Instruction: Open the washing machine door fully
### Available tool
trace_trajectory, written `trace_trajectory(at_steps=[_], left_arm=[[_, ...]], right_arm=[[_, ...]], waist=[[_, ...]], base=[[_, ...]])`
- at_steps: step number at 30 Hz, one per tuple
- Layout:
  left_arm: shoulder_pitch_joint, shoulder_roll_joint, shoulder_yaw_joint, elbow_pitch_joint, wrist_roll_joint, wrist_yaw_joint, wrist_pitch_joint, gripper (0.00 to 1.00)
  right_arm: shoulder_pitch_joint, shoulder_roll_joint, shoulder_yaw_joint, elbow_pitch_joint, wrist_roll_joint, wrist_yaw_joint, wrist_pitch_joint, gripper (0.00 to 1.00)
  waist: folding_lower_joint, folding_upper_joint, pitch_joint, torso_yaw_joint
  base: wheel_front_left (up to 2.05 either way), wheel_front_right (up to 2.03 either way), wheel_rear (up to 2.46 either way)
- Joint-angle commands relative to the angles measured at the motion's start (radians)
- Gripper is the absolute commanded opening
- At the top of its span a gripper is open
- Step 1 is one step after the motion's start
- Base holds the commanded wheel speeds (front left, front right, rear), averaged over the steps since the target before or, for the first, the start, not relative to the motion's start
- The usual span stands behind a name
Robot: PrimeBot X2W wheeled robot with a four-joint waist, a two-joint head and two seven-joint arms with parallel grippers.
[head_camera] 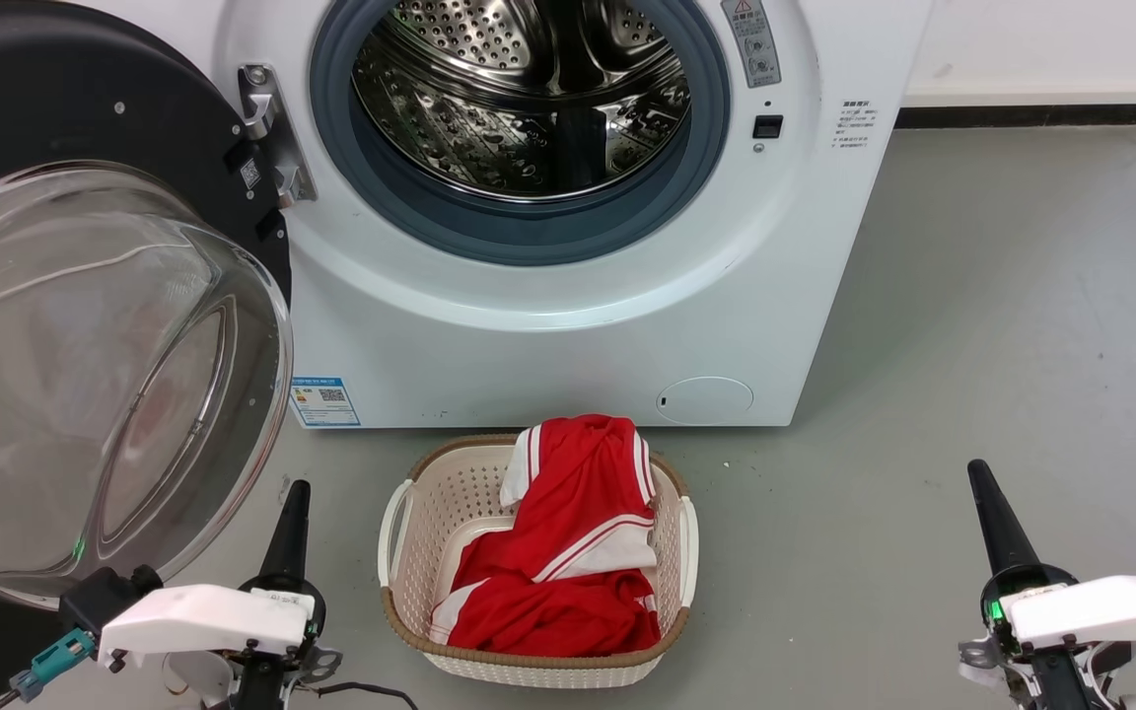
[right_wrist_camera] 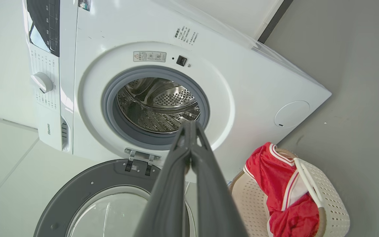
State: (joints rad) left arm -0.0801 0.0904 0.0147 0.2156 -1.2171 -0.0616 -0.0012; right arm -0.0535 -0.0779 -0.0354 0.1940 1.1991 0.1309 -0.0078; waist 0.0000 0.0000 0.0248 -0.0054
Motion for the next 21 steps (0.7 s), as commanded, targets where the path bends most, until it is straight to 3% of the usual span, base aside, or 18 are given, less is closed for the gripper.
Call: trace_trajectory(at_steps=[1, 21], left_arm=[[-0.018, 0.0, 0.011, -0.004, -0.025, -0.008, 0.008, 0.0], [-0.026, -0.018, 0.049, 0.011, -0.191, -0.037, 0.054, 0.0]], right_arm=[[-0.023, -0.006, -0.004, -0.003, 0.03, 0.0, 0.006, 0.0], [-0.039, -0.003, -0.021, 0.021, 0.213, 0.0, 0.045, 0.0]], waist=[[0.0, 0.0, -0.001, 0.0], [0.0, 0.0, -0.009, 0.002]], base=[[0.0, 0.0, 0.0], [0.0, 0.0, 0.0]])
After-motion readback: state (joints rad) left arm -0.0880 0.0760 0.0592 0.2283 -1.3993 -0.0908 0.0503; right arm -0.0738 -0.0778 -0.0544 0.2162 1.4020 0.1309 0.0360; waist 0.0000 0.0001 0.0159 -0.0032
